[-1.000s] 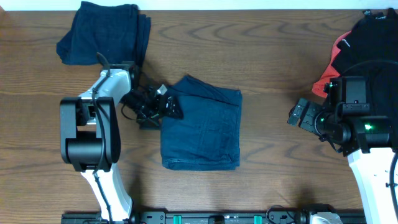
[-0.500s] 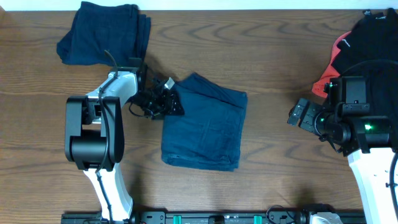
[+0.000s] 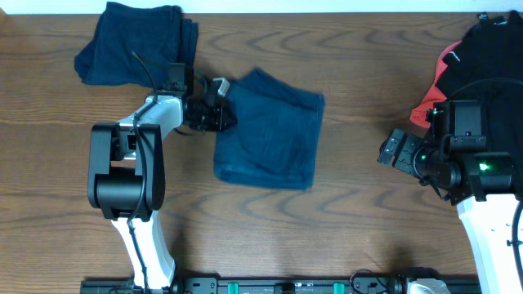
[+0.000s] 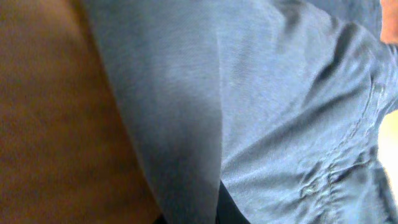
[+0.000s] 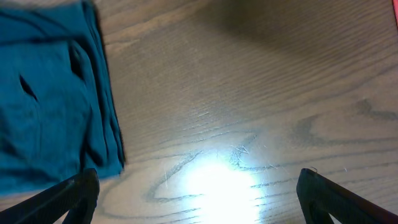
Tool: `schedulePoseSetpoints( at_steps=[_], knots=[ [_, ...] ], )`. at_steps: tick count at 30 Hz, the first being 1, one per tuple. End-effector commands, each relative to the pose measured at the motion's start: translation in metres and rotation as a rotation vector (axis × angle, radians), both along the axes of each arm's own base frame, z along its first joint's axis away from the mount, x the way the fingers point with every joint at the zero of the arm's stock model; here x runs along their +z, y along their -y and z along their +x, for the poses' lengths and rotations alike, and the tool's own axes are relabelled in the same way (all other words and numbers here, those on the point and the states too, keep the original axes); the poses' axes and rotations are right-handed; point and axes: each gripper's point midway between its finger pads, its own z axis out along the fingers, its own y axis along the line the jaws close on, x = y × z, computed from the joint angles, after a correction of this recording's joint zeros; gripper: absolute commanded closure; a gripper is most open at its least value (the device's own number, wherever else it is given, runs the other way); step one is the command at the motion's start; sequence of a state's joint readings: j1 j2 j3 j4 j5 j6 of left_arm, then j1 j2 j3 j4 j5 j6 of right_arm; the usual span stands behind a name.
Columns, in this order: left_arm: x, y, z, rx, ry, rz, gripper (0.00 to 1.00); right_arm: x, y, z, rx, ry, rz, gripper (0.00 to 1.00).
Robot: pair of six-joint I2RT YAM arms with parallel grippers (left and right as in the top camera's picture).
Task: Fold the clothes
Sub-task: 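Carry the folded shorts onto the navy stack at top-left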
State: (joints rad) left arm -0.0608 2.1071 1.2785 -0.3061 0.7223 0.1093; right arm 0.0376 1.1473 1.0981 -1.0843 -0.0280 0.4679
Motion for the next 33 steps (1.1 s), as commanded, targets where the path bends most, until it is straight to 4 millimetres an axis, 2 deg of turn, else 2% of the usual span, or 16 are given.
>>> schedulePoseSetpoints(
  at_steps=[1,9,16,21,27,33],
  knots=[
    [-0.014,-0.019,0.023,0.049,0.067,0.120,0.94,0.002,-0.001,0.001,-0.012,0.006,0.007,0.01],
    [0.017,-0.041,0.087,0.166,0.301,0.228,0.94,0.002,-0.001,0.001,-0.012,0.006,0.007,0.01],
    [0.068,-0.043,0.134,0.234,0.493,0.203,0.94,0.002,-0.001,0.001,-0.012,0.006,0.007,0.01],
    [0.097,-0.046,0.155,0.262,0.591,0.194,0.94,0.002,-0.001,0.001,-0.012,0.006,0.007,0.01],
    [0.114,-0.070,0.172,0.391,0.649,0.250,0.94,0.002,-0.001,0.001,-0.012,0.006,0.007,0.01],
    [0.134,-0.096,0.187,0.590,0.682,0.219,0.94,0.002,-0.001,0.001,-0.012,0.006,0.007,0.01]
  ],
)
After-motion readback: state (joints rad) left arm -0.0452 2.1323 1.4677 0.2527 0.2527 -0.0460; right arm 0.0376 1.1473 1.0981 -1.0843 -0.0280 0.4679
